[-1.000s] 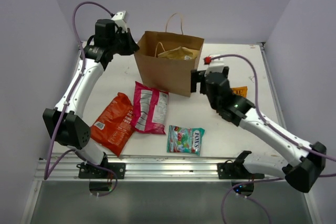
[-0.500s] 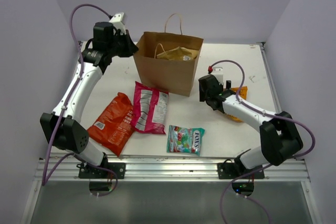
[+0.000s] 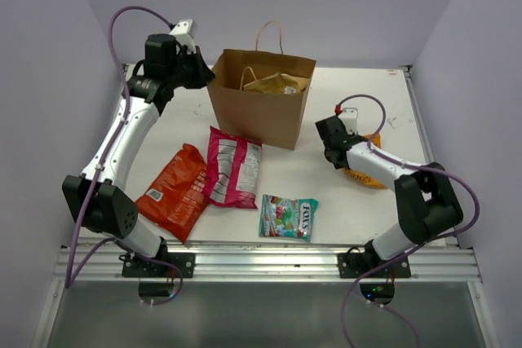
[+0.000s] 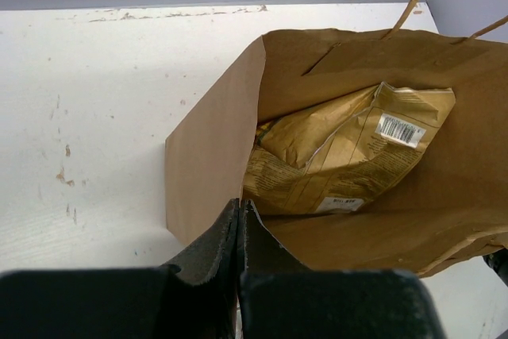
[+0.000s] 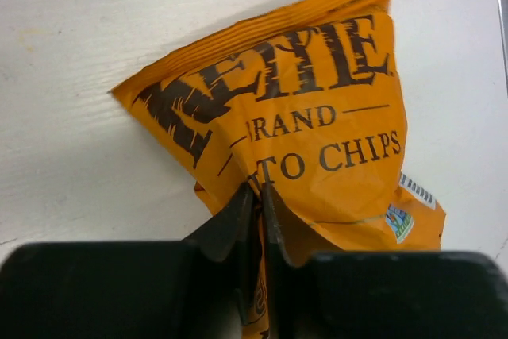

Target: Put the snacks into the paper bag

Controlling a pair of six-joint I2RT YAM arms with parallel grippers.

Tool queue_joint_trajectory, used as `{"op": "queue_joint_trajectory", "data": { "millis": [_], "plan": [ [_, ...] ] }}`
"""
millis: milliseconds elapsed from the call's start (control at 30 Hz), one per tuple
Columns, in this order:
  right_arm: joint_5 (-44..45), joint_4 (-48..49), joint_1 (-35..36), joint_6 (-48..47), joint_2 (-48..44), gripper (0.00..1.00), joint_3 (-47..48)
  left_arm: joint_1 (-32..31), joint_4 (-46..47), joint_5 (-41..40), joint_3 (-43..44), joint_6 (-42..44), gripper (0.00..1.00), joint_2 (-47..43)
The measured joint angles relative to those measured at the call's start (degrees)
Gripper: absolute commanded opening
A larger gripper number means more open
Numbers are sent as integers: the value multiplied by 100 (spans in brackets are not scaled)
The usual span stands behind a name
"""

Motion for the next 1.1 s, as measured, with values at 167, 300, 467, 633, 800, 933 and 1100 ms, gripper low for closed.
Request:
{"op": "queue_joint_trajectory", "data": {
  "millis": [167,300,467,633,800,933,1100],
  "plan": [
    [70,-59,-55,-26,-26,0,7,0,2,0,0,-2,0,0],
    [68,-380,-52,-258,-352,0,179,0,2,-2,0,-2,0,0],
    [-57,-697,-66,-828,-1196,0,1202,0,2,-48,0,-2,0,0],
    [-671,-269,-42,-1281,-1471,0,3226,0,37,-125,-31,-57,0,-2],
    [-1574,514,-46,-1443,-1244,0,4653,0,179,-162,-140,-160,0,-24],
    [-2420,1141,-59,-1272,-732,0,5346,0,267,-195,-195,-260,0,-35],
    [-3093,1467,166,-931,157,0,5980,0,348,-216,-238,-376,0,-48]
  ]
}}
